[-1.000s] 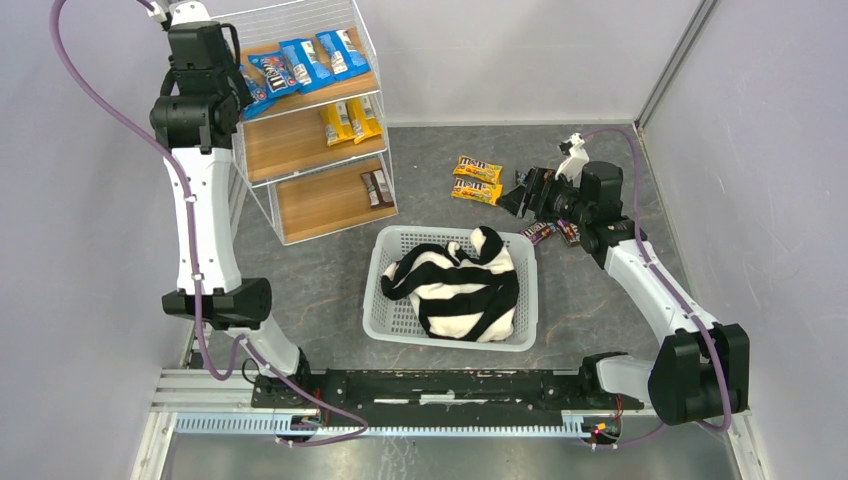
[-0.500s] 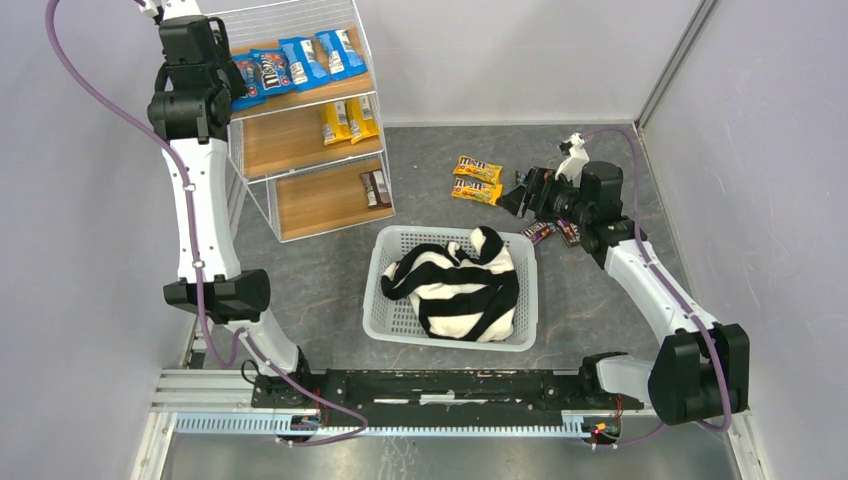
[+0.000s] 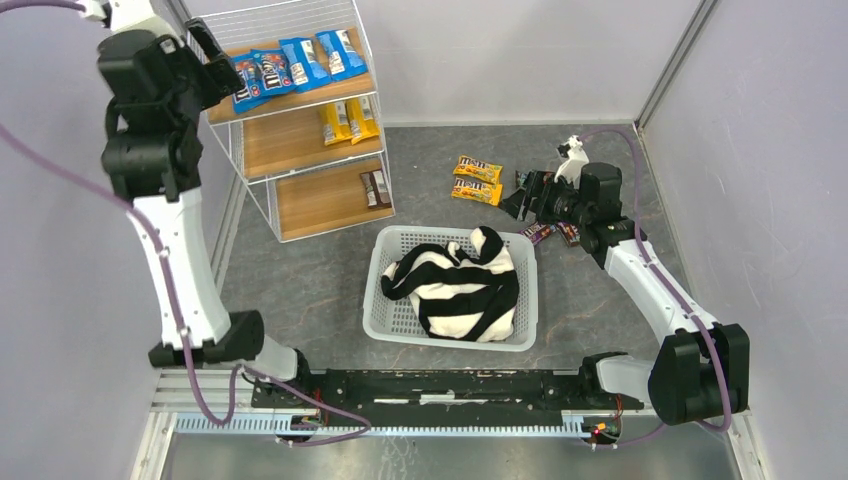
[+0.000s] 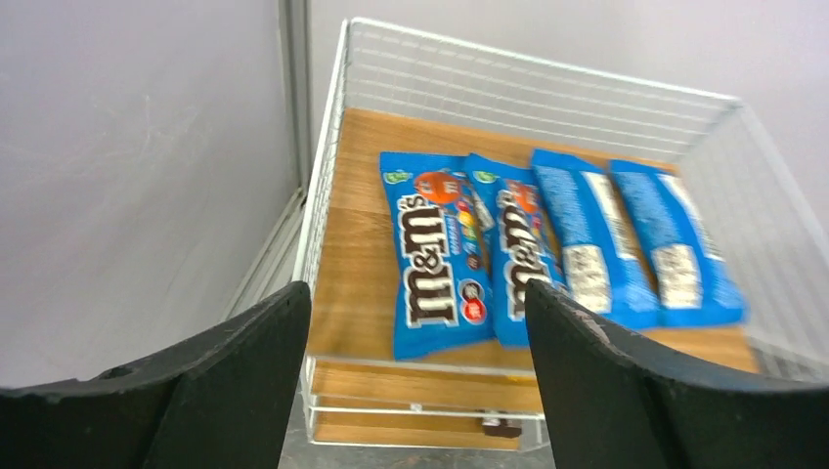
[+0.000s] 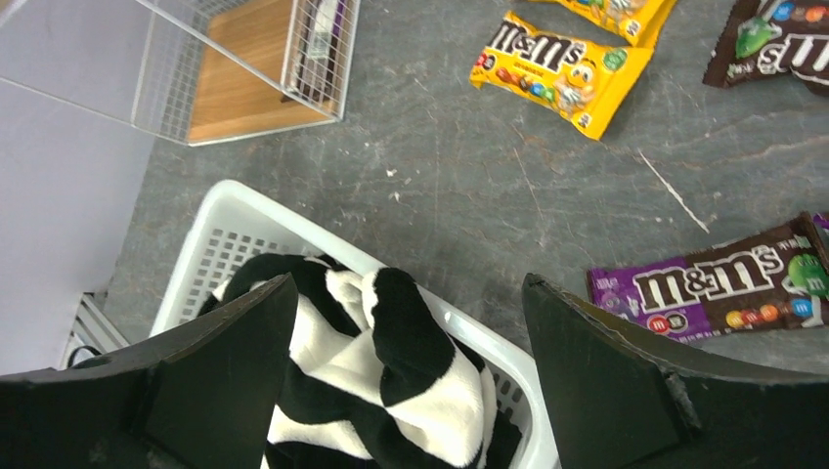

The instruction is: Place and organize the candy bags onto the shelf

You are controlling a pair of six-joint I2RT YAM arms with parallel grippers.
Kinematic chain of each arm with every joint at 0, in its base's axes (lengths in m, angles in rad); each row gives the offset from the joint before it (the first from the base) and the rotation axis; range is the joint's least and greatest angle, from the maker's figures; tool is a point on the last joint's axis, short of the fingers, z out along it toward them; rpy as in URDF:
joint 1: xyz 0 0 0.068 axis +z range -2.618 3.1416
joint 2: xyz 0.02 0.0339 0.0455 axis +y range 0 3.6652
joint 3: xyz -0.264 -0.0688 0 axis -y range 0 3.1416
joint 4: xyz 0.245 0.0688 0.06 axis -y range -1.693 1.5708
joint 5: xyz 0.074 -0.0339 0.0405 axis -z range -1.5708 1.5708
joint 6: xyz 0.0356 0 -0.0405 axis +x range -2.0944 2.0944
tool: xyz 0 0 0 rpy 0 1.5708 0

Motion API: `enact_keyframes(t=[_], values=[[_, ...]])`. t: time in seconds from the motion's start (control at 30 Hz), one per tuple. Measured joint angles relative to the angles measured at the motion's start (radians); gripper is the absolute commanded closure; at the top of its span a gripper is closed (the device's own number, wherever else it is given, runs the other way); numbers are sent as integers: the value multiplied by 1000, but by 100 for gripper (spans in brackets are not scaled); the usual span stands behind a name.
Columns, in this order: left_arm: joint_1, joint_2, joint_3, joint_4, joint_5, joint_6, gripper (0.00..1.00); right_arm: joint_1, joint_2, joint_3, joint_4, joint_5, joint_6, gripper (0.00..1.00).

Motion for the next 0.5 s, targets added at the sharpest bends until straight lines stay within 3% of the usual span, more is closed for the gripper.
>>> enact_keyframes(t=[0.23, 0.4, 0.5], values=[[4, -266, -244, 92, 262, -48, 8, 6, -7, -16, -76, 42, -66, 5], [3, -429, -597, 241, 595, -132, 4, 6, -17, -33, -136, 110, -130, 4], [-12, -481, -790, 321, 722, -175, 3, 6, -7, -32, -143, 158, -162, 4]])
